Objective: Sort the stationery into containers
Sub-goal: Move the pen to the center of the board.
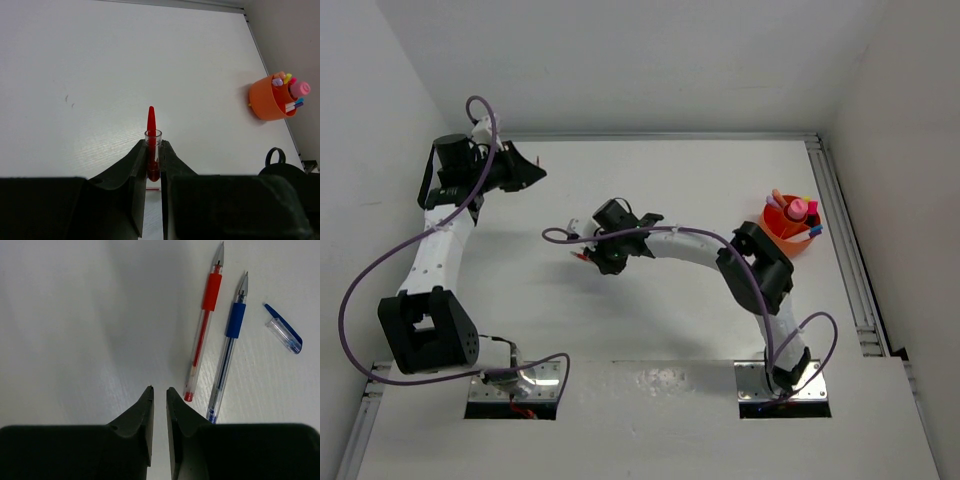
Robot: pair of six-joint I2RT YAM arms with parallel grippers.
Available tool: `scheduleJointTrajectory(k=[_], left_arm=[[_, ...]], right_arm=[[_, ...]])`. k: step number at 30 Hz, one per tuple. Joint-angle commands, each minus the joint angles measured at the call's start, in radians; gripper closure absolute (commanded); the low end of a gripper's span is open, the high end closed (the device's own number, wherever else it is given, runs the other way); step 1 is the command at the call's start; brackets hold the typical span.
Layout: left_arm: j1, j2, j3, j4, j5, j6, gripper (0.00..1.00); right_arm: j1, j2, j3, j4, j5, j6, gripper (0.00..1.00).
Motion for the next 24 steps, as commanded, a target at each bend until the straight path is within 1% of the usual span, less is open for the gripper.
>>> scheduleJointTrajectory(k=[1, 6, 13, 20, 24], left_arm=[[0.017, -0.002, -0.001, 0.007, 0.030, 0.017, 1.00], [0.018, 0.000, 0.002, -0.010, 0.027, 0.042, 1.00], [0.020, 0.003, 0.002, -0.026, 0.030, 0.062, 1.00], [0.021, 0.010, 0.006, -0.021, 0.033, 0.059, 1.00], [0.021, 0.012, 0.005, -0.026, 0.035, 0.066, 1.00]], right_arm=[[0.015, 0.039, 0.066, 0.051, 0.034, -0.023, 0.85], [0.011, 0.083, 0.093, 0.051, 0.044, -0.026, 0.85], [0.013, 0.117, 0.092, 0.051, 0.054, -0.039, 0.84], [0.008, 0.118, 0.078, 0.069, 0.063, -0.039, 0.84], [0.013, 0.089, 0.069, 0.074, 0.057, -0.033, 0.84]])
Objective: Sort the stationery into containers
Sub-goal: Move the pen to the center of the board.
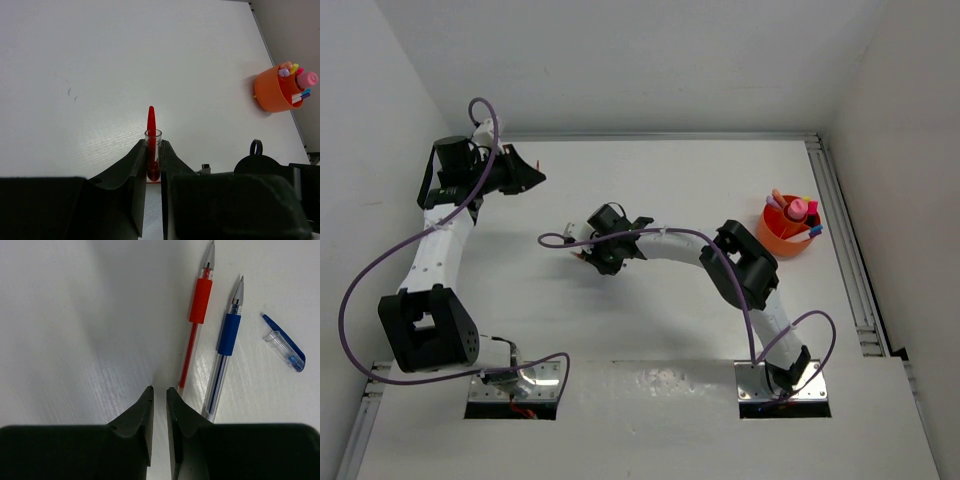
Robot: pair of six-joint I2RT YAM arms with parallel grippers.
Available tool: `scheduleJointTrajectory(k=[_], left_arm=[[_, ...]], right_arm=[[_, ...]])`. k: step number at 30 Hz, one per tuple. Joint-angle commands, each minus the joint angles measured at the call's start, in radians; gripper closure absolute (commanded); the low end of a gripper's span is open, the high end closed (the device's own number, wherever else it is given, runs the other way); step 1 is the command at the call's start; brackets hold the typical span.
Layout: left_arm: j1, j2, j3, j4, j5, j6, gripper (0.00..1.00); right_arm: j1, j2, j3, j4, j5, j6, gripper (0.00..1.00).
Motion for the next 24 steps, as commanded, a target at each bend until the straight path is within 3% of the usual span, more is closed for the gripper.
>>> scheduleJointTrajectory(k=[1, 15, 22, 24], left_arm=[[0.013, 0.007, 0.003, 0.014, 0.021, 0.011, 1.00], [0.012, 0.014, 0.013, 0.014, 0.022, 0.006, 1.00], [0.012, 0.013, 0.008, 0.011, 0.027, 0.011, 1.00], [0.010, 0.011, 0.008, 0.014, 0.028, 0.009, 1.00]], right_arm=[[0.010, -0.027, 0.012, 0.039, 0.000, -0.012, 0.84], [0.001, 0.013, 0.006, -0.019, 0.013, -0.026, 0.86], [0.004, -0.076, -0.037, -0.002, -0.033, 0.003, 0.84], [0.010, -0.109, -0.037, -0.001, -0.046, 0.019, 0.79]])
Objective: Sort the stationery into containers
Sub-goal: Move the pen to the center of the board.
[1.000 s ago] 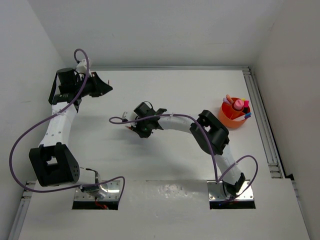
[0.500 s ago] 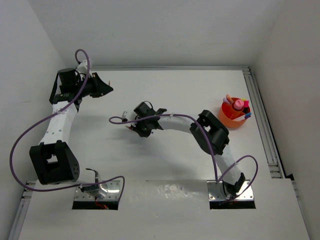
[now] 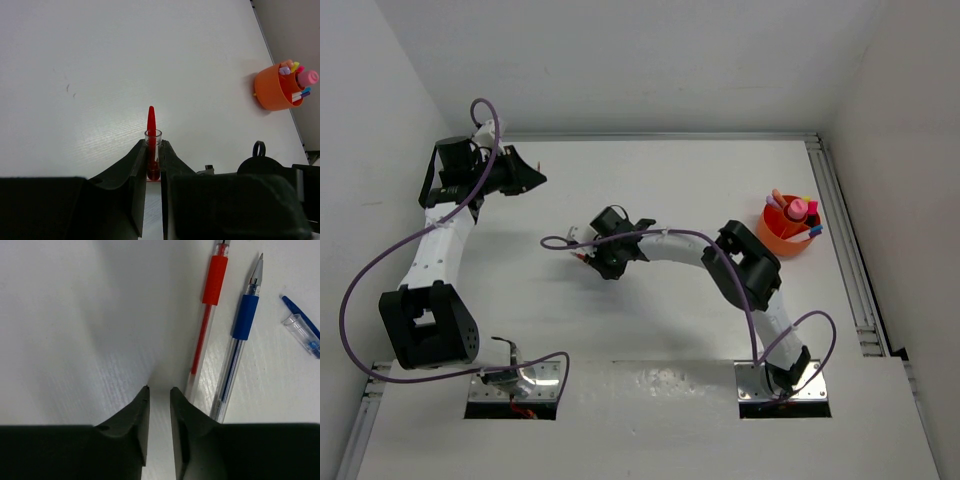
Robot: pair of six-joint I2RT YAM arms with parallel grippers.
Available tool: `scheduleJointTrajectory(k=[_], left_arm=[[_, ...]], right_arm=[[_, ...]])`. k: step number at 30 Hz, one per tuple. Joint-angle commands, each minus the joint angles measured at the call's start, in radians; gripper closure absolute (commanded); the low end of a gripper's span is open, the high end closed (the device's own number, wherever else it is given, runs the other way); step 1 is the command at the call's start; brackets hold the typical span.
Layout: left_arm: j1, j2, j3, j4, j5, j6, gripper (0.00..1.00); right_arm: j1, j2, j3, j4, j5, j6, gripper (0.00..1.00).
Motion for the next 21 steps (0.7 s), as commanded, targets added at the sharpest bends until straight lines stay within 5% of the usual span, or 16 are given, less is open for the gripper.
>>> scheduleJointTrajectory(k=[1, 4, 21], left_arm=[[0.010, -0.004, 0.008, 0.025, 0.023, 0.006, 1.00], [0.005, -0.001, 0.007, 0.030, 0.023, 0.000, 1.00], [0.004, 0.013, 0.013, 0.022, 0.023, 0.007, 1.00]], right_arm=[[0.012, -0.106, -0.004, 0.014, -0.036, 0.022, 0.76], [0.018, -0.113, 0.019, 0.022, -0.005, 0.026, 0.69], [0.006, 0.026, 0.074, 0.028, 0.079, -0.038, 0.70]])
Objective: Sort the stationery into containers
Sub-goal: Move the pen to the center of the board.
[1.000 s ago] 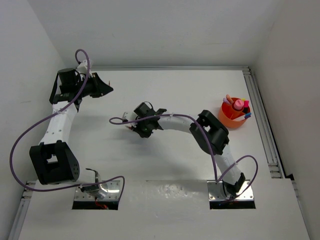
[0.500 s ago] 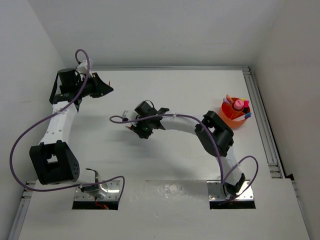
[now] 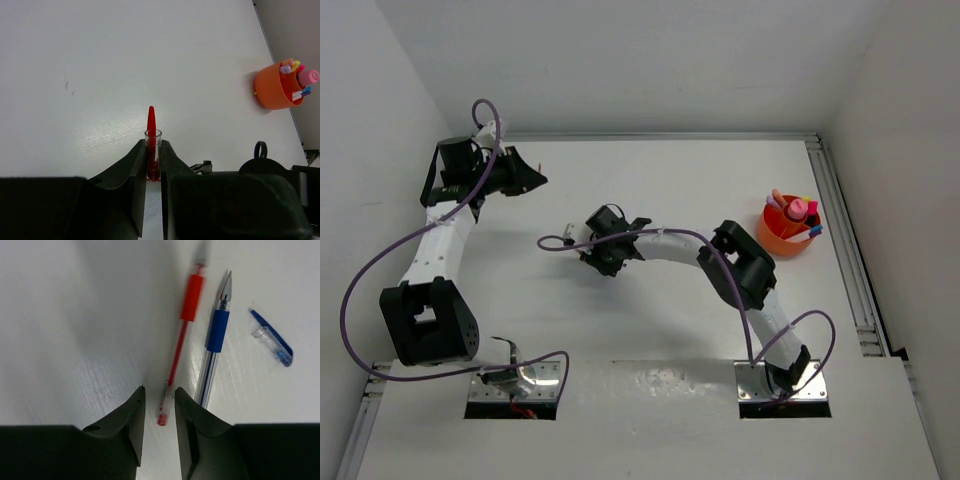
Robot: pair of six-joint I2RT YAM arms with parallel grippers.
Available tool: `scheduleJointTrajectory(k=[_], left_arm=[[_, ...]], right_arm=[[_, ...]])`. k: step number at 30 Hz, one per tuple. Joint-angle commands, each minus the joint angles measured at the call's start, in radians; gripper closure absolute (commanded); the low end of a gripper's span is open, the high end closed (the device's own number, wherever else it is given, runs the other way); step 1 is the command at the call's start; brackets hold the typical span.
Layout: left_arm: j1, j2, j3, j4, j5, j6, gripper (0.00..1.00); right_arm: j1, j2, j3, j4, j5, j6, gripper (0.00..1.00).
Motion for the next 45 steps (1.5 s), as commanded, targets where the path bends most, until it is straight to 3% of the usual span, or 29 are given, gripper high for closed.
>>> scheduleJointTrajectory(k=[1, 5, 9, 16, 25, 28, 32, 38, 45], left_arm=[[0.004, -0.005, 0.011, 0.021, 0.019, 0.009, 1.00], [0.004, 0.004, 0.014, 0.021, 0.019, 0.009, 1.00], [0.003, 0.007, 0.022, 0.019, 0.022, 0.006, 1.00], [0.003, 0.015, 0.026, 0.026, 0.028, 0.003, 1.00], [-0.031, 0.012, 0.019, 0.009, 0.036, 0.058, 1.00], [-0.049, 0.009, 0.019, -0.002, 0.030, 0.095, 1.00], [-0.082, 0.016, 0.020, -0.007, 0.028, 0.112, 1.00], [-0.132, 0.012, 0.019, -0.062, -0.001, 0.198, 1.00], [-0.161, -0.008, -0.001, -0.080, -0.025, 0.243, 1.00]], right_arm=[[-0.002, 0.013, 0.024, 0.025, 0.008, -0.025, 0.71], [-0.002, 0.014, 0.002, 0.025, 0.003, -0.028, 0.75], [-0.002, -0.010, -0.036, 0.003, -0.012, -0.046, 0.85], [-0.002, -0.163, -0.208, -0.078, -0.061, -0.136, 1.00], [-0.096, -0.416, -0.401, -0.205, -0.046, -0.264, 1.00], [-0.160, -0.460, -0.466, -0.228, -0.026, -0.383, 1.00], [-0.260, -0.452, -0.507, -0.221, -0.006, -0.466, 1.00], [-0.312, -0.371, -0.461, -0.218, -0.007, -0.508, 1.00], [-0.327, -0.375, -0.484, -0.196, -0.024, -0.509, 0.89]])
